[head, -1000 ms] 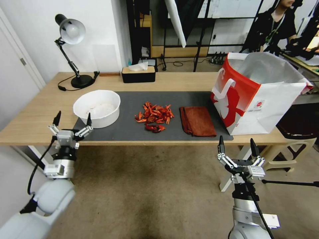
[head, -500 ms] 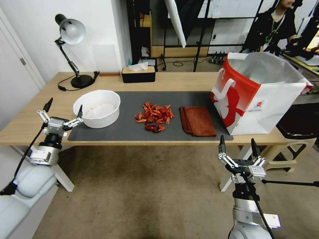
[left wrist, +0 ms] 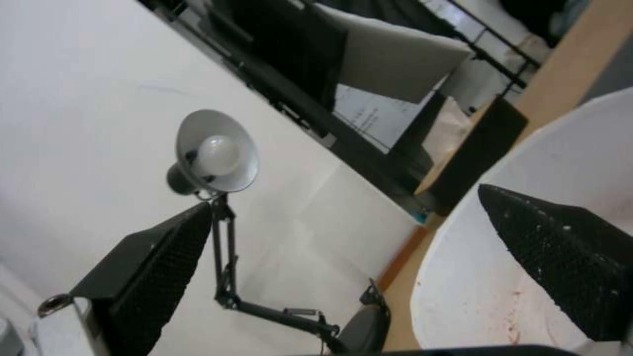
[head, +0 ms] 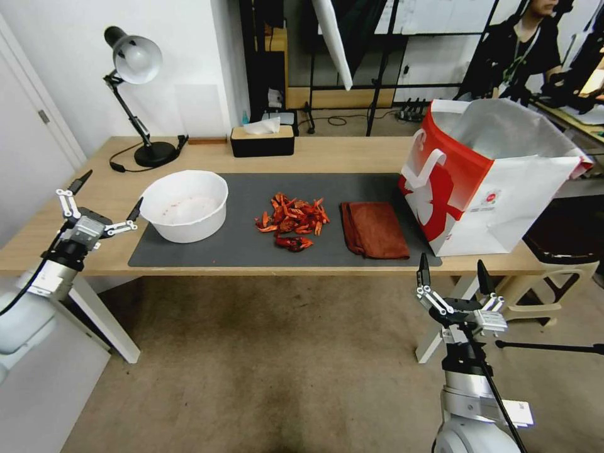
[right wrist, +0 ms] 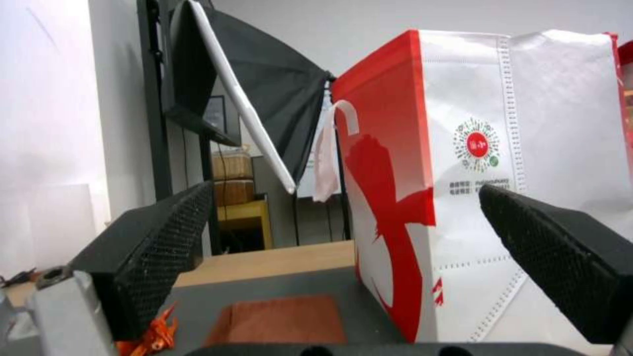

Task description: Sweep shrimp from table into container with towel, then put container into takeout bag.

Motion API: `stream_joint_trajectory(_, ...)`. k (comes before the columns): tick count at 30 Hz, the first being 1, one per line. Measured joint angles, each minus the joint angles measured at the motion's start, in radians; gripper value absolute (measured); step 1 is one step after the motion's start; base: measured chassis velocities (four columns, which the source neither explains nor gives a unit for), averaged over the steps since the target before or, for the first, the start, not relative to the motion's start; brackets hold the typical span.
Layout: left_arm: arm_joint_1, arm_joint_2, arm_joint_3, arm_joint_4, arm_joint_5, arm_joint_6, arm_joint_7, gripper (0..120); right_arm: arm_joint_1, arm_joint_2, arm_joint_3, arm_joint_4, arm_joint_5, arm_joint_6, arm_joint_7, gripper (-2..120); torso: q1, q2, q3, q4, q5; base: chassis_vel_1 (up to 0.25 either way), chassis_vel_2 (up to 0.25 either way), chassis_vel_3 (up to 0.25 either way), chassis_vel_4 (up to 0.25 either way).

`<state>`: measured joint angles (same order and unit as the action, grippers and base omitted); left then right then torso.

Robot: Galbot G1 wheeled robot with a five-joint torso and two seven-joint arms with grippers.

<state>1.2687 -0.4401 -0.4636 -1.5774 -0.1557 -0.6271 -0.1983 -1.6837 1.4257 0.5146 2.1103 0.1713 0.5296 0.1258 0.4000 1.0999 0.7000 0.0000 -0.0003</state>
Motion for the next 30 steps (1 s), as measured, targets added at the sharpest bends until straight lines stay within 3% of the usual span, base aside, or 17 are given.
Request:
stream_joint_trajectory(2, -0.008, 0.021, 0.0, 0.022, 0.015, -0.036, 0.063, 100, 0.005, 0.0, 0.0, -0.001, 0.002, -0.002, 0.0, 100, 0.0, 0.0, 0.0, 0.0001, 0.0001, 0.0, 0.0, 0.0, 0.0)
stream_joint_trajectory(6, -0.023, 0.046, 0.003, 0.052, 0.049, -0.072, 0.126, 100, 0.007, 0.0, -0.002, -0.001, 0.006, -0.004, -0.001, 100, 0.0, 0.0, 0.0, 0.0, 0.0002, 0.0, 0.0, 0.0, 0.0)
stream_joint_trajectory(14, -0.073, 0.053, 0.021, 0.108, 0.133, -0.125, 0.197, 100, 0.008, -0.001, -0.002, 0.0, 0.013, -0.008, -0.002, 100, 0.0, 0.0, 0.0, 0.0, 0.0001, 0.0, 0.0, 0.0, 0.0)
stream_joint_trajectory(18, -0.087, 0.056, 0.025, 0.119, 0.143, -0.137, 0.218, 100, 0.008, -0.001, -0.002, 0.001, 0.015, -0.011, -0.002, 100, 0.0, 0.0, 0.0, 0.0001, 0.0, 0.0, 0.0, 0.0, 0.0)
stream_joint_trajectory(20, -0.124, 0.067, 0.036, 0.142, 0.159, -0.162, 0.278, 100, 0.01, -0.001, -0.003, 0.004, 0.018, -0.013, -0.002, 100, 0.0, 0.0, 0.0, 0.0002, 0.0, 0.0, 0.0, 0.0, 0.0)
stream_joint_trajectory(30, -0.181, 0.086, 0.052, 0.165, 0.181, -0.183, 0.358, 100, 0.01, 0.001, -0.003, 0.006, 0.02, -0.015, -0.002, 100, 0.0, 0.0, 0.0, -0.0002, 0.0004, 0.0, 0.0, 0.0, 0.0)
